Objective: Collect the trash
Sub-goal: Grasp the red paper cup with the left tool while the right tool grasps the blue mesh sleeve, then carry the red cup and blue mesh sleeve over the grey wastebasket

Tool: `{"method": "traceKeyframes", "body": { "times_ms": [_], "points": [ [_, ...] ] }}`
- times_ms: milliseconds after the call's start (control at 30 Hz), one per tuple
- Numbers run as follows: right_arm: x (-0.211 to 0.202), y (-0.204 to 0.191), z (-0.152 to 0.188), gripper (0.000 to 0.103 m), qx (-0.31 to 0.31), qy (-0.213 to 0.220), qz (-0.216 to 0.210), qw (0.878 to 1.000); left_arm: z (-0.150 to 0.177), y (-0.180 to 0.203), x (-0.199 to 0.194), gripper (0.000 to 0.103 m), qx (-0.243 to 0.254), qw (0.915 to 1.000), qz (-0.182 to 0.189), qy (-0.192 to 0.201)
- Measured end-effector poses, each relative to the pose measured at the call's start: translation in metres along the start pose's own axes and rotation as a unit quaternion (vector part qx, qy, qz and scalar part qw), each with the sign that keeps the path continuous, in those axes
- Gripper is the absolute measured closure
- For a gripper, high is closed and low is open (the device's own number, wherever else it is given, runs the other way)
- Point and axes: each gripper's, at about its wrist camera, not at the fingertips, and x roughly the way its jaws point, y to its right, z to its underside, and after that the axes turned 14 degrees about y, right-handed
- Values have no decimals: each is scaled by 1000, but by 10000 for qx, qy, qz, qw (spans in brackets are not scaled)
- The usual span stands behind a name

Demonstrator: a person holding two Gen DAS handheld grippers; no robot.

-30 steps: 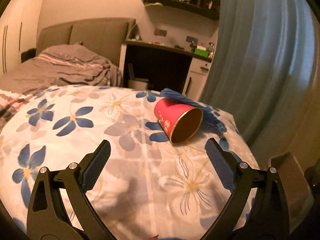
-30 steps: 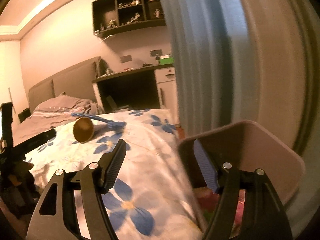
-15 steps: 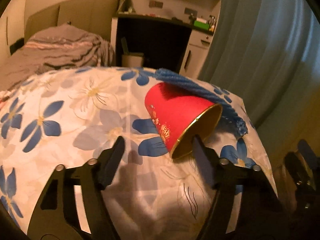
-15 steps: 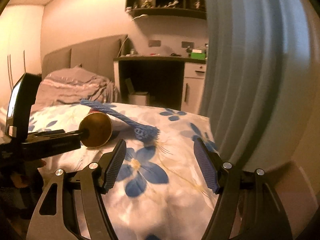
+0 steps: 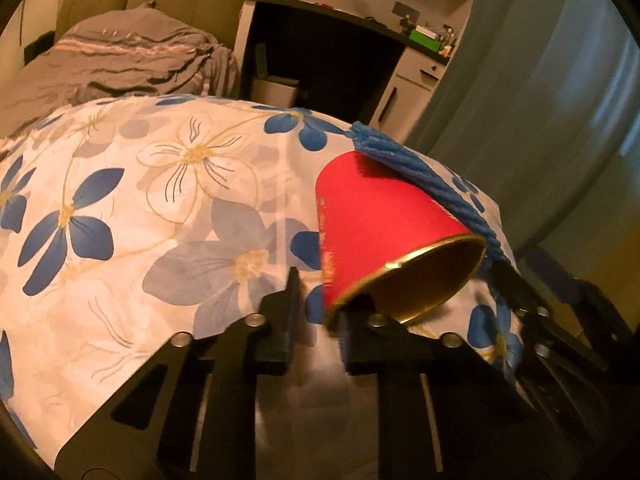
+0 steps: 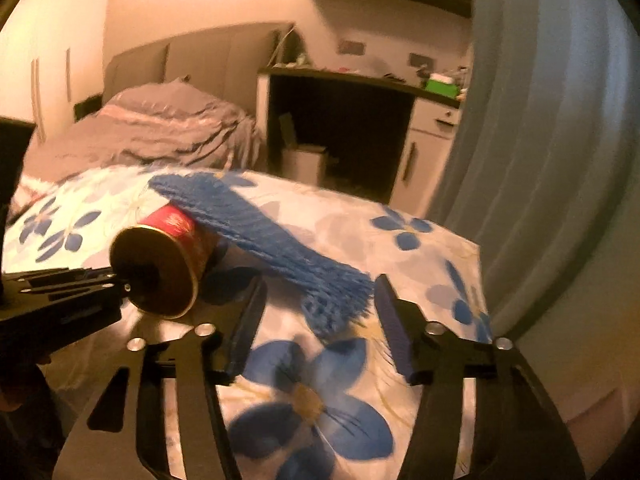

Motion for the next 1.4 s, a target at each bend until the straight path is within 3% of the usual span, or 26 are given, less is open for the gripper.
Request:
{"method": "traceKeyframes", "body": {
  "times_ms": [167, 267, 467, 633, 967, 1400],
  "points": [
    [22, -6, 2, 89, -155, -324, -117, 9993, 2, -5, 2, 95, -125, 9998, 132, -5],
    [19, -5, 4, 97, -97, -274, -133, 9995, 4, -9, 3, 97, -236, 9993, 273, -8],
    [-17, 8, 5, 98, 521, 109, -208, 9984, 8, -14, -2, 99, -402, 9980, 475, 107],
    [-64, 10, 15, 98, 765, 418, -69, 9962, 6, -18, -23, 99, -523, 9955, 565, 545],
    [-172, 29, 48, 98, 1323, 939, 273, 9864, 27, 8, -108, 99, 227, 9920, 260, 1216],
    [-265, 52, 86, 98, 1790, 1223, 893, 9721, 67, 34, -176, 99, 454, 9891, 345, 1356]
  ]
}}
